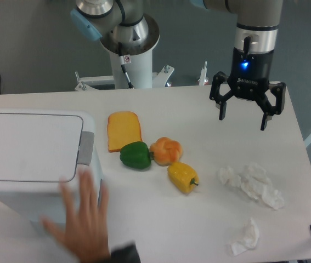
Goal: Close the trash can
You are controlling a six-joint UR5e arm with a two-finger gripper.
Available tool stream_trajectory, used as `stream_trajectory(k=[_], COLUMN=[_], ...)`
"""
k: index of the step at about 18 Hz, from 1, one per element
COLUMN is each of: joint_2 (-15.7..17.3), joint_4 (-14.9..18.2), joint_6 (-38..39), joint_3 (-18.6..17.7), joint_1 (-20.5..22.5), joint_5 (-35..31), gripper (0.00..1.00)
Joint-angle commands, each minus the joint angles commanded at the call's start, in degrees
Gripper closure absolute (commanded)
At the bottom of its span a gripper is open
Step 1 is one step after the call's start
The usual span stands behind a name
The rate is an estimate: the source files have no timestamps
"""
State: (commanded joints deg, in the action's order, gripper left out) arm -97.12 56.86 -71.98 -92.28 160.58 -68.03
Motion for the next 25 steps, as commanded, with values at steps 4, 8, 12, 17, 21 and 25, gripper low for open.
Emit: stream_trajectory(k=[4, 8, 12, 17, 21, 25], joint_2=[0.09, 1.14, 1.23, 1.14, 1.23, 1.23], joint_4=[0.18, 0.27, 0.09, 0.18, 0.18, 0.27], joint_6=[-0.09, -0.18, -0.35, -0.35, -0.35, -0.26], joint_3=[-1.57, -1.67, -1.58, -1.14, -1.23, -1.76], joint_1=[1.14, 1.14, 0.53, 0.26, 0.26, 0.35], joint_5=[-0.09, -1.22, -2.46, -2.11, -2.11, -2.02], gripper=[0.00, 0.00, 0.00, 0.00, 0.00, 0.00])
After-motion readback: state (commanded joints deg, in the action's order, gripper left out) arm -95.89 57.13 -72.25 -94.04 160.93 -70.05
